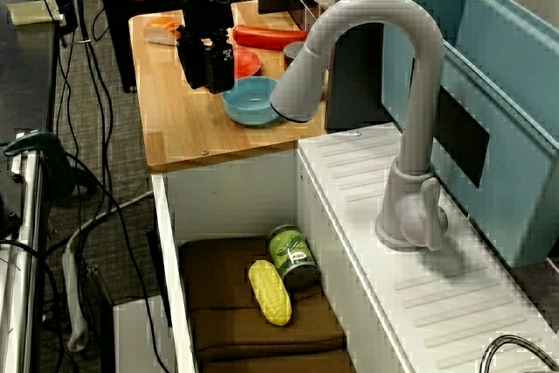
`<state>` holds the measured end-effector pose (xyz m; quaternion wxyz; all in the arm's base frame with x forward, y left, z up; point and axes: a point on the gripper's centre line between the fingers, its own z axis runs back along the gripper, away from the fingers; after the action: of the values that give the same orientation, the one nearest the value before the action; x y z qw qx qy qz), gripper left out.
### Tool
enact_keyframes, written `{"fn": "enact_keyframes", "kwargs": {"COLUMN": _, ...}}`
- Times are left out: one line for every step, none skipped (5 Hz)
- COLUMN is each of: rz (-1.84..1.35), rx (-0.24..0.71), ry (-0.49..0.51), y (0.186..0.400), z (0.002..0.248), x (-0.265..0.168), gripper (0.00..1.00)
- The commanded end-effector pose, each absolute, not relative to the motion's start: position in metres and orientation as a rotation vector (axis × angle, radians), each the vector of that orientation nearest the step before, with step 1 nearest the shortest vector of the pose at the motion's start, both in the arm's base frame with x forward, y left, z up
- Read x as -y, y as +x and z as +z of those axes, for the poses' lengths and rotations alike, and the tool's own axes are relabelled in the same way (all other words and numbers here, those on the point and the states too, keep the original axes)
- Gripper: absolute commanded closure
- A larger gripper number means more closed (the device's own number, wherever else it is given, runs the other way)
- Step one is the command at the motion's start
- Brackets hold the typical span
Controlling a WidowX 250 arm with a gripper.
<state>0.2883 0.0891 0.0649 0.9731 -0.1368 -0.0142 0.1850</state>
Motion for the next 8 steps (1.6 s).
{"fn": "enact_keyframes", "kwargs": {"rz": 0.480, "rx": 0.070, "ry": -0.285, "y": 0.305, "z": 0.073, "x": -0.121, "gripper": 0.00}}
{"fn": "enact_keyframes", "kwargs": {"rz": 0.513, "rx": 0.060, "ry": -0.288, "y": 0.309, "z": 0.070, "x": -0.127, "gripper": 0.00}}
{"fn": "enact_keyframes", "kwargs": {"rz": 0.494, "rx": 0.066, "ry": -0.273, "y": 0.310, "z": 0.070, "x": -0.128, "gripper": 0.00}}
{"fn": "enact_keyframes", "kwargs": {"rz": 0.380, "rx": 0.083, "ry": -0.209, "y": 0.311, "z": 0.072, "x": -0.122, "gripper": 0.00}}
{"fn": "enact_keyframes", "kwargs": {"rz": 0.347, "rx": 0.080, "ry": -0.199, "y": 0.312, "z": 0.072, "x": -0.120, "gripper": 0.00}}
{"fn": "enact_keyframes", "kwargs": {"rz": 0.348, "rx": 0.081, "ry": -0.204, "y": 0.312, "z": 0.072, "x": -0.120, "gripper": 0.00}}
{"fn": "enact_keyframes", "kwargs": {"rz": 0.350, "rx": 0.073, "ry": -0.207, "y": 0.314, "z": 0.070, "x": -0.120, "gripper": 0.00}}
{"fn": "enact_keyframes", "kwargs": {"rz": 0.346, "rx": 0.063, "ry": -0.204, "y": 0.316, "z": 0.068, "x": -0.121, "gripper": 0.00}}
